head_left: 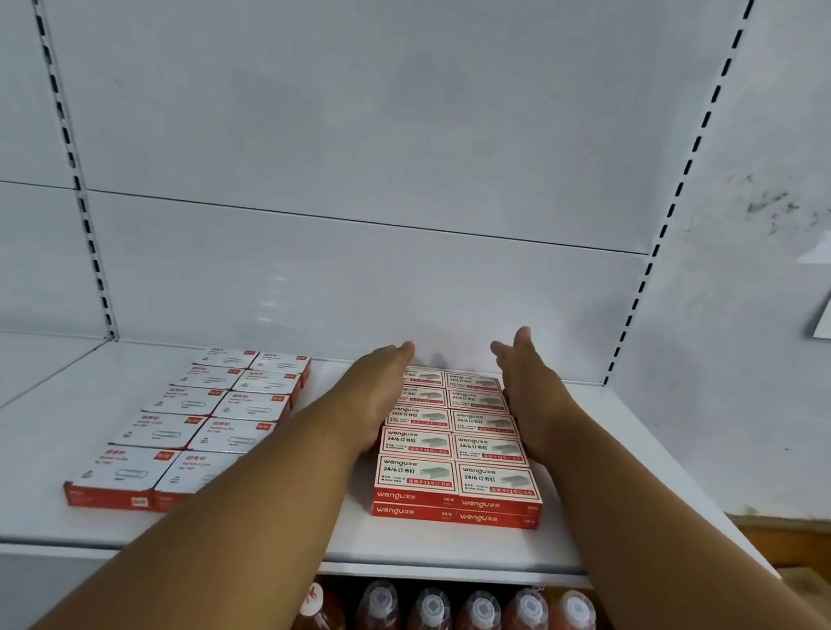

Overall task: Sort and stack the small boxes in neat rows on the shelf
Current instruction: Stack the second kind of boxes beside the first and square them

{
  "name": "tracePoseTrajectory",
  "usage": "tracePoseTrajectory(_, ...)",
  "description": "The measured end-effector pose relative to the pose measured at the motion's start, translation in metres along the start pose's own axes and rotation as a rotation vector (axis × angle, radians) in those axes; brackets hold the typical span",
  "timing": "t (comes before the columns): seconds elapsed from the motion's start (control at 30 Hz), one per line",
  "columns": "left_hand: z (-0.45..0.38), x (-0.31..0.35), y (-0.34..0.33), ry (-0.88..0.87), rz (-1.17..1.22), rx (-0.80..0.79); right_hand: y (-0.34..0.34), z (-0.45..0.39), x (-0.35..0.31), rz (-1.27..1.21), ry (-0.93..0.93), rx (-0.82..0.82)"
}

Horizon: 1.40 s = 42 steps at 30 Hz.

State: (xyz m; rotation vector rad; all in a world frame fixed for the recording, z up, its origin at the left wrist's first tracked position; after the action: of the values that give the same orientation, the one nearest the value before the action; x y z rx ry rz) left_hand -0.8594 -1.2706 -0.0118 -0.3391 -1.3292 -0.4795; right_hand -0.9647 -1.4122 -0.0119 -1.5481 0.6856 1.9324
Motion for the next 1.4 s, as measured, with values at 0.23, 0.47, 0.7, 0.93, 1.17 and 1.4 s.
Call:
tracePoseTrajectory(0.23,0.002,-0.004,-0.004,0.027,-0.005,-0.046,0.000,-0.009,0.002,0.111,0.204,0.041)
tracePoseTrajectory(0.47,-0.002,-0.005,-0.004,0.013,-0.054,-0.066,-0.006,-0.006,0.003,0.125,0.072,-0.050)
tracePoseTrajectory(0.7,0.003,0.002,-0.005,-0.135,-0.256,-0.036,-0.005,0.005,-0.003,0.125,0.105,-0.039)
tracePoseTrajectory(0.93,-0.016,0.014,-0.011,-0.406,-0.810,0.046,0.001,-0.013,-0.009,0.732,0.343,0.047)
tracePoseTrajectory(1.17,-0.035,0.002,-0.012,-0.408,-0.848,0.046,0.002,-0.019,-0.008,0.717,0.378,0.009)
tracePoseTrajectory(1.4,-0.040,-0.002,-0.013,-0.398,-0.835,0.069,0.003,-0.021,-0.006,0.698,0.409,-0.007)
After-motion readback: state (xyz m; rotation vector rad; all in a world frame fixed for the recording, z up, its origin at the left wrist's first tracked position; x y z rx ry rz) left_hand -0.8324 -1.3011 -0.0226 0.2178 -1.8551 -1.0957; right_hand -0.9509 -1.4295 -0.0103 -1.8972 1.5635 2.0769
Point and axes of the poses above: each hand's wrist, its own z-axis away from the middle knuckle, its own y-axis out of the back of the hand, x = y × z, the point moved 4 cm from there along -z, towards the middle knuckle, and after that the axes turned 8 degrees about x, right-handed, at the moved point
